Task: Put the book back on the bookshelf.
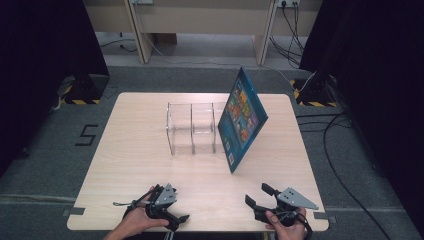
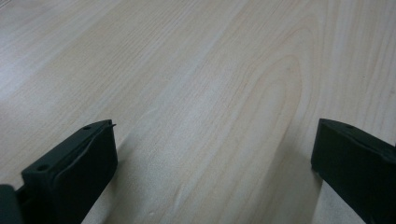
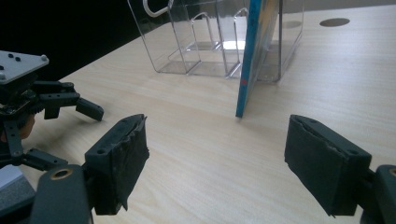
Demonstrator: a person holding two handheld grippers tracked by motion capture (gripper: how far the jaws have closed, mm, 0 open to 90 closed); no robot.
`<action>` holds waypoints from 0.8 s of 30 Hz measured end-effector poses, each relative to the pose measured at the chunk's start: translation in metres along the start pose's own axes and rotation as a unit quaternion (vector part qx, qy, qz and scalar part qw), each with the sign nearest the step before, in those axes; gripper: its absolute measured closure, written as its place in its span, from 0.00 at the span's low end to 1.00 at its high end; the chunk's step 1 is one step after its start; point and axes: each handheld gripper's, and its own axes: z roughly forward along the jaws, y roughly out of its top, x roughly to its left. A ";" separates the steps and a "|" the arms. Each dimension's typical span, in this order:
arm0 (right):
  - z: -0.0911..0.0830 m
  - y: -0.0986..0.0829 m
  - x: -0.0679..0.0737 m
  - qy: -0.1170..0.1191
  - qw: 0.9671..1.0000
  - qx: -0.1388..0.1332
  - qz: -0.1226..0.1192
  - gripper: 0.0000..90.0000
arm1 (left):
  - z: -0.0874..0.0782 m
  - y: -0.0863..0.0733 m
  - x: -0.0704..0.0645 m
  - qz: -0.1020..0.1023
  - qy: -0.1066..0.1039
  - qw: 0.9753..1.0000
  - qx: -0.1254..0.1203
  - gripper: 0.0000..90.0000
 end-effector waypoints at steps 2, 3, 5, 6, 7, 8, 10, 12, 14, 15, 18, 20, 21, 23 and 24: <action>-0.002 -0.001 0.000 0.000 1.000 0.001 0.000 0.24 | 0.000 0.000 0.000 0.000 0.000 1.000 0.000 0.00; -0.002 -0.002 0.000 0.000 1.000 0.001 -0.001 0.25 | 0.000 0.000 0.000 0.000 0.000 1.000 0.000 0.00; -0.004 -0.003 0.001 0.000 1.000 0.004 0.004 0.25 | 0.000 0.000 0.000 0.000 0.000 1.000 0.000 0.00; -0.005 -0.004 0.001 0.001 1.000 0.004 0.006 0.25 | 0.000 0.000 0.000 0.000 0.000 1.000 0.000 0.00; -0.006 -0.004 0.001 0.002 1.000 0.004 0.007 0.25 | 0.000 0.000 0.000 0.000 0.000 1.000 0.000 0.00; -0.007 -0.005 0.001 0.001 1.000 0.005 0.007 0.25 | 0.000 0.000 0.000 0.000 0.000 1.000 0.000 0.00; -0.009 -0.006 0.001 0.000 1.000 0.006 0.012 0.25 | 0.000 0.000 0.000 0.000 0.000 1.000 0.000 0.00; -0.011 -0.007 0.001 -0.002 1.000 0.006 0.010 0.25 | 0.000 0.000 0.000 0.001 0.000 1.000 0.001 0.00; -0.014 -0.009 0.000 -0.004 1.000 0.008 0.010 0.25 | 0.000 0.000 -0.001 0.001 0.000 1.000 0.001 0.00; -0.015 -0.009 0.001 -0.004 1.000 0.010 0.015 0.25 | 0.000 0.000 -0.001 0.001 0.000 1.000 0.001 0.00; -0.017 -0.011 0.000 -0.004 1.000 0.015 0.017 0.25 | 0.000 0.000 -0.001 0.001 0.000 1.000 0.001 0.00; -0.018 -0.013 0.000 -0.007 1.000 0.019 0.014 0.25 | 0.000 0.000 -0.001 0.000 0.000 1.000 0.000 0.00; -0.018 -0.013 0.000 -0.007 1.000 0.024 0.018 0.25 | 0.000 0.000 -0.001 0.001 0.000 1.000 0.000 0.00; -0.019 -0.014 0.000 -0.006 0.999 0.026 0.018 0.25 | 0.000 0.000 -0.001 0.001 0.000 1.000 0.000 0.00; -0.020 -0.015 0.000 -0.006 0.999 0.027 0.019 0.25 | 0.000 0.000 -0.001 0.001 0.000 1.000 0.000 0.00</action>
